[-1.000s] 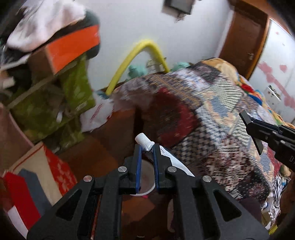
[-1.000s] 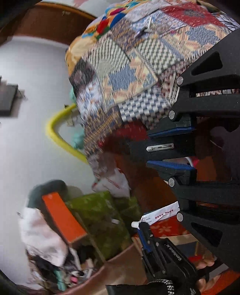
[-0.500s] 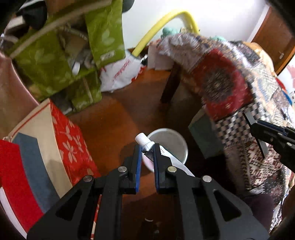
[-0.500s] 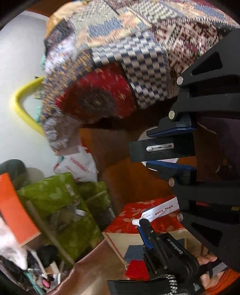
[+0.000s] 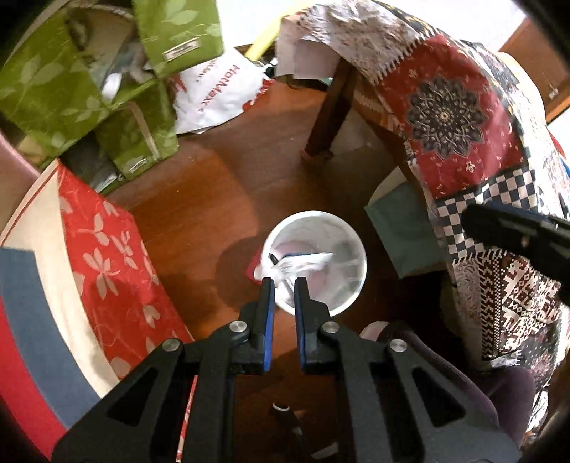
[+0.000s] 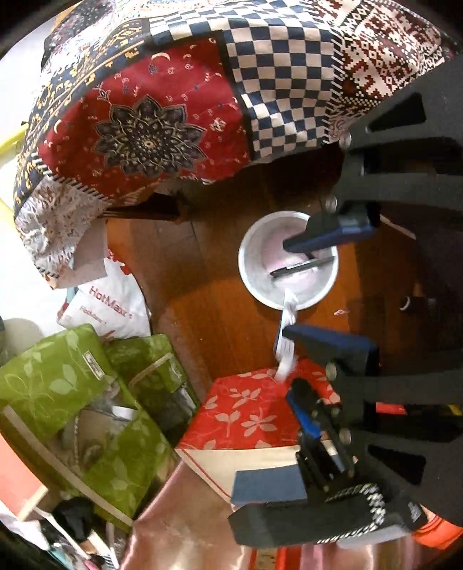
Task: Collect trash
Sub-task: 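Open the right tool over the bin while the left tool releases the white tube, then move both open tools back over the bed toward the earphone cables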
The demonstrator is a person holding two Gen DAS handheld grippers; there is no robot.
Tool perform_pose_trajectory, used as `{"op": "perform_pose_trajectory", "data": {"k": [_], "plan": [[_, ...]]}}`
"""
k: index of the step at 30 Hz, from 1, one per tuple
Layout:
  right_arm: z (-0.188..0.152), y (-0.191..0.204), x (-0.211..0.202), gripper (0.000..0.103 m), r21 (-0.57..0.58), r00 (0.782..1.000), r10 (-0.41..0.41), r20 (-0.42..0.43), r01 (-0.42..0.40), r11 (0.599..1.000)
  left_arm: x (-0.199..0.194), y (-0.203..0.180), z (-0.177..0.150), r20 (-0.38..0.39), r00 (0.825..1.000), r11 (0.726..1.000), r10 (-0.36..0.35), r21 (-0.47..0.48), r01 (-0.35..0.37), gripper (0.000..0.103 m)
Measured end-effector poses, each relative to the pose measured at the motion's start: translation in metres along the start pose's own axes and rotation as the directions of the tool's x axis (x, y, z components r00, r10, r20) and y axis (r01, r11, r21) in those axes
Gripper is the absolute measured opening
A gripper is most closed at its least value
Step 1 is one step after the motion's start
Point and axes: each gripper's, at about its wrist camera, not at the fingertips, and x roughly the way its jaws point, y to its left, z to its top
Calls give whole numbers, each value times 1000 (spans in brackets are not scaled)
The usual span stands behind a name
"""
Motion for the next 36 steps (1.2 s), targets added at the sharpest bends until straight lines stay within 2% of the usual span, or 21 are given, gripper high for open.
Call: {"op": "perform_pose_trajectory", "data": {"k": [7, 13, 17, 21, 28, 36], "plan": [[1, -15, -18, 39, 2, 997, -62, 44, 61, 998, 6, -29, 16, -11, 1000, 998, -20, 59, 20, 10], [-8, -25, -42, 39, 14, 994, -69, 80, 68, 998, -17, -51, 15, 28, 1000, 992, -12, 124, 8, 13], [-20, -28, -66, 39, 39, 991, -56, 119, 52, 998, -42, -59, 9, 67, 998, 990, -15, 142, 5, 27], [-34, -27, -94, 39, 45, 983, -71, 171, 64, 997, -77, -65, 2, 126, 991, 990, -49, 140, 31, 35], [-61, -27, -148, 39, 50, 959, -98, 265, 87, 995, -140, -85, -9, 242, 967, 986, -76, 162, 37, 38], [-97, -38, -214, 39, 91, 910, -154, 385, 129, 987, -203, -124, -29, 347, 926, 966, -151, 249, 64, 38]]}}
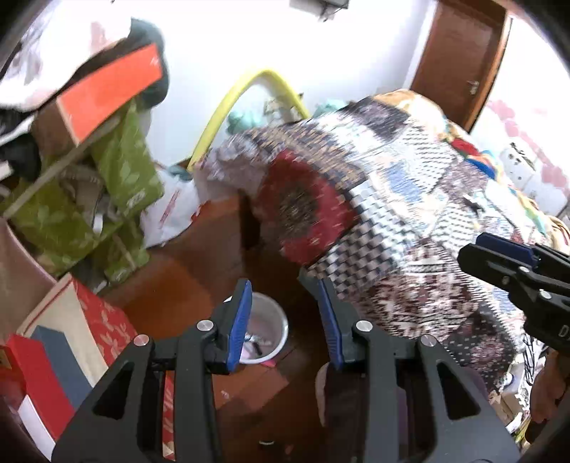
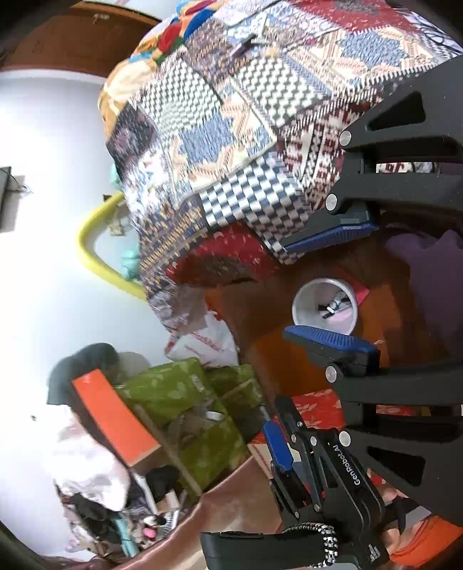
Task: Collect trash
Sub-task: 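Move both open tools back over the bed toward the earphone cables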
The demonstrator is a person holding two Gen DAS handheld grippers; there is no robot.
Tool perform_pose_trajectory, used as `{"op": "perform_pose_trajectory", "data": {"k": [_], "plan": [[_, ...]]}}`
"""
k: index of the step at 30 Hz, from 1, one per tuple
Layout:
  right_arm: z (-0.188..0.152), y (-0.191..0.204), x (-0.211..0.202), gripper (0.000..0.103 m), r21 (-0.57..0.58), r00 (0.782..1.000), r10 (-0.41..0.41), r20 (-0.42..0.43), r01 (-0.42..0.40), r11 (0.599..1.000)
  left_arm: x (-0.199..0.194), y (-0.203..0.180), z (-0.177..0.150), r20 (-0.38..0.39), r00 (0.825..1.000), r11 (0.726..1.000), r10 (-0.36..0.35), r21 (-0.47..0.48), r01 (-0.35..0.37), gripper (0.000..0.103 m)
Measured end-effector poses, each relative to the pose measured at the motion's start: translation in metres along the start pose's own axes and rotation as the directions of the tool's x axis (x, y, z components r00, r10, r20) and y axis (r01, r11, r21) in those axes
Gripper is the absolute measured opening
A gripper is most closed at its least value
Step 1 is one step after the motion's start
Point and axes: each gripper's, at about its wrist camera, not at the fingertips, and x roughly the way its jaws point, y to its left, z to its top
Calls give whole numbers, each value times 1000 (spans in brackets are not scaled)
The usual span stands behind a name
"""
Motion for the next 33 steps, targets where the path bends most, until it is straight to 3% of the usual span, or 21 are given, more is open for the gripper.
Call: {"op": "perform_pose_trajectory", "data": {"k": [4, 8, 13, 16, 19, 21, 23, 28, 33], "plan": [[-5, -13, -31, 39, 17, 998, -31, 55, 30, 999, -24, -28, 6, 51, 998, 998, -45, 36, 43, 38], [-12, -30, -63, 39, 39, 989, -92, 120, 88, 995, -42, -59, 11, 99, 991, 992, -95, 87, 86, 45], [-24, -55, -99, 42, 82, 972, -166, 168, 154, 985, -47, -99, 17, 107, 981, 979, -160, 146, 144, 45], [-32, -74, -118, 46, 117, 956, -219, 193, 200, 973, -46, -126, 22, 106, 973, 967, -207, 174, 187, 46], [-40, -96, -137, 50, 154, 934, -289, 212, 260, 953, -44, -152, 27, 111, 963, 956, -246, 193, 222, 56], [-45, -113, -149, 60, 185, 916, -334, 223, 296, 937, -41, -175, 31, 104, 955, 942, -277, 228, 248, 56], [-50, -132, -161, 64, 222, 896, -376, 235, 327, 919, -38, -193, 35, 95, 951, 931, -294, 254, 263, 56], [-62, -177, -174, 65, 287, 864, -454, 218, 388, 876, -19, -248, 45, 72, 939, 901, -336, 315, 298, 64], [-70, -222, -170, 65, 332, 855, -490, 171, 418, 846, 11, -289, 51, 26, 932, 878, -361, 345, 330, 64]]}}
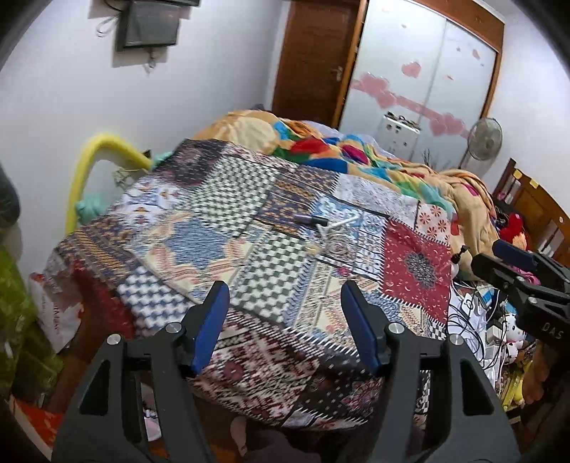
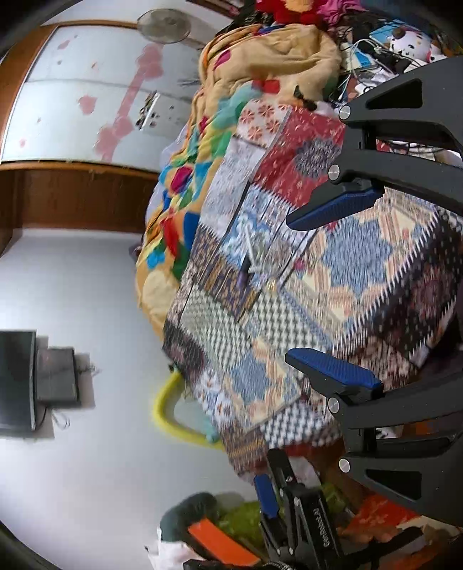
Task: Collect trash
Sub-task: 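Move both open tools back over the bed toward the earphone cables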
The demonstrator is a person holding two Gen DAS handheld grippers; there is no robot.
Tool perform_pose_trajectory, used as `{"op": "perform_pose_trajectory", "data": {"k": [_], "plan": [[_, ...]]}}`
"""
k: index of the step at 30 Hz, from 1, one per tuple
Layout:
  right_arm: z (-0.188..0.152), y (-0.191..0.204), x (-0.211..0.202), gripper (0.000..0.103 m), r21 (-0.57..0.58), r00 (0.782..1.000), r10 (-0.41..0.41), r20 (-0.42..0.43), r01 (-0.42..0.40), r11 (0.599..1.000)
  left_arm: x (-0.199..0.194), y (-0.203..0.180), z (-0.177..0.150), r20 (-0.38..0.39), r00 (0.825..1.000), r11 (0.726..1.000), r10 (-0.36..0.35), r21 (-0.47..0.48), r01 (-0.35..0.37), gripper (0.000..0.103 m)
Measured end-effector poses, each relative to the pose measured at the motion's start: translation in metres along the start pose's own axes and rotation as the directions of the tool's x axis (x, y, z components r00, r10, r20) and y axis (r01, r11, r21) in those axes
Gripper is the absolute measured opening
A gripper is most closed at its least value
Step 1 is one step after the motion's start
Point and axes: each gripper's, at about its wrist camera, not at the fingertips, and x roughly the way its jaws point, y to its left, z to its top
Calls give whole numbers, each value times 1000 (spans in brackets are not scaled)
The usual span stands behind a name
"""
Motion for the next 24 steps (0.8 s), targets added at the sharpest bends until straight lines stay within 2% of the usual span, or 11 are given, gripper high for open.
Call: {"op": "perform_pose_trajectory", "data": {"k": [4, 10, 18, 24], "plan": [[-5, -30, 31, 65, 43, 998, -2, -64, 5, 999, 46, -12, 8, -53, 998, 1000, -21, 21, 22, 64], [-15, -66, 91, 65, 123, 986, 33, -165, -12, 992, 108, -15, 15, -114, 993, 999, -13, 39, 17, 64], [-16, -79, 170, 65, 149, 970, 53, -239, -17, 989, 189, -2, 17, -189, 982, 1000, -11, 26, 16, 64], [-8, -86, 238, 65, 211, 949, 130, -287, -70, 975, 237, 2, 14, -227, 974, 999, -16, 38, 25, 64]]}}
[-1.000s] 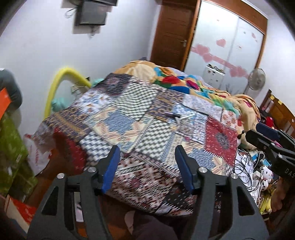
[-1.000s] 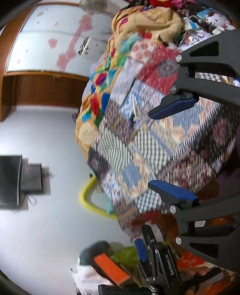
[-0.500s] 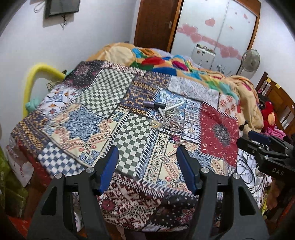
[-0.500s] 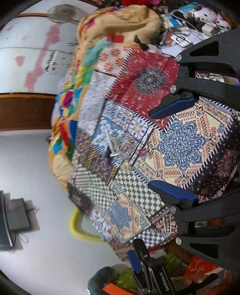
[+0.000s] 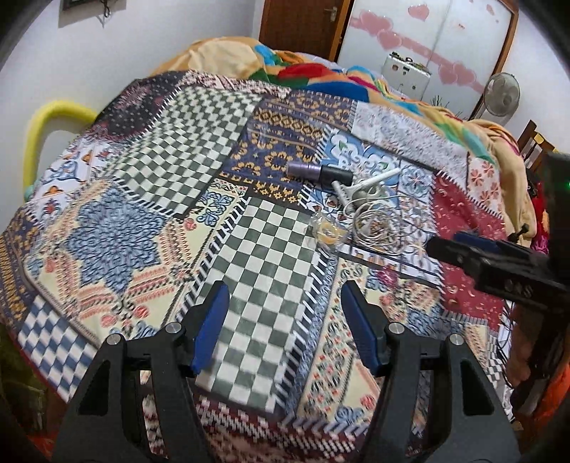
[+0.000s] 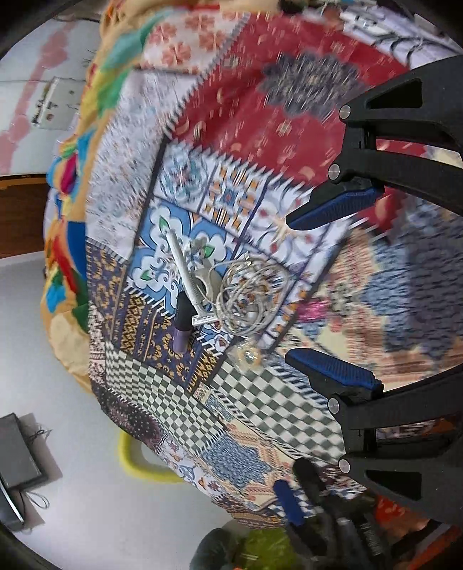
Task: Collect trash
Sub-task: 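Move both open tools back over the bed toward the earphone cables, then grasp the white earphone cable with the right tool while the left tool grasps the clear plastic bag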
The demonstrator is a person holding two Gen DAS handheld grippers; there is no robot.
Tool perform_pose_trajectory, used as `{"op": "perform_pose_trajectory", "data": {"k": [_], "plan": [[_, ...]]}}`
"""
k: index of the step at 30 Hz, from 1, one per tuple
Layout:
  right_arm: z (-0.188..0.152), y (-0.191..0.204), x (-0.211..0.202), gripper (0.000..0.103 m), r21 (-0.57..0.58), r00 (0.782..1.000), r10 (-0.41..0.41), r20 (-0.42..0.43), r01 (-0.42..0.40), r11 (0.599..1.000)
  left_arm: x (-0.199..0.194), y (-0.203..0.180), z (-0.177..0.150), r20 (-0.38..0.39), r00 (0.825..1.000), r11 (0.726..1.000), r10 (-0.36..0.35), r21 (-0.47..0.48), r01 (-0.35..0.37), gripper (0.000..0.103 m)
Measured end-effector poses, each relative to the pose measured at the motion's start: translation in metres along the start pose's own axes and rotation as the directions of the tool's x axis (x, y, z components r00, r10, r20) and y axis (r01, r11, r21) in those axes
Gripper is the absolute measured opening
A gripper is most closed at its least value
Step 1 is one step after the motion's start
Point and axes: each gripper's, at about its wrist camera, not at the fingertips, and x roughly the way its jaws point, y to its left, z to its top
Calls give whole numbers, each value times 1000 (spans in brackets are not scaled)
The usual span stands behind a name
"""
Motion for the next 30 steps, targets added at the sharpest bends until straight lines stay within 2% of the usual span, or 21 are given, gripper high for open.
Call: {"op": "perform_pose_trajectory", "data": {"k": [7, 11, 13, 14, 15, 16, 24, 28, 29, 30], "plan": [[17, -18, 59, 65, 87, 998, 36, -56, -31, 996, 42, 0, 10, -19, 999, 999, -38, 2, 38, 64], [18, -9, 64, 65, 29, 999, 33, -29, -32, 999, 60, -4, 15, -37, 997, 998, -69, -6, 68, 64], [17, -2, 65, 56, -14, 1000, 20, -14, -20, 1000, 67, -10, 18, -35, 997, 998, -66, 11, 66, 64], [16, 1, 66, 42, -32, 999, 44, -13, -44, 999, 69, -12, 19, -34, 997, 998, -67, 18, 67, 64], [17, 2, 68, 18, -36, 998, 67, -19, -68, 997, 72, -15, 20, -32, 997, 997, -68, 28, 69, 64], [15, 3, 69, 10, -39, 997, 63, -34, -64, 997, 74, -17, 21, -31, 997, 997, -68, 32, 69, 64], [11, -10, 36, 9, -21, 999, -18, 48, 19, 1000, 86, -29, 31, -26, 997, 996, -68, 52, 69, 64], [13, -20, 21, 9, -11, 994, -78, 79, 79, 997, 95, -38, 35, -12, 1000, 996, -7, 87, 8, 64], [13, -19, 20, 9, -11, 993, -87, 82, 88, 996, 97, -40, 35, -15, 1000, 996, -4, 92, 6, 62], [13, -20, 18, 9, -10, 991, -101, 85, 102, 995, 99, -43, 35, -17, 1000, 995, -3, 99, 4, 54]]}}
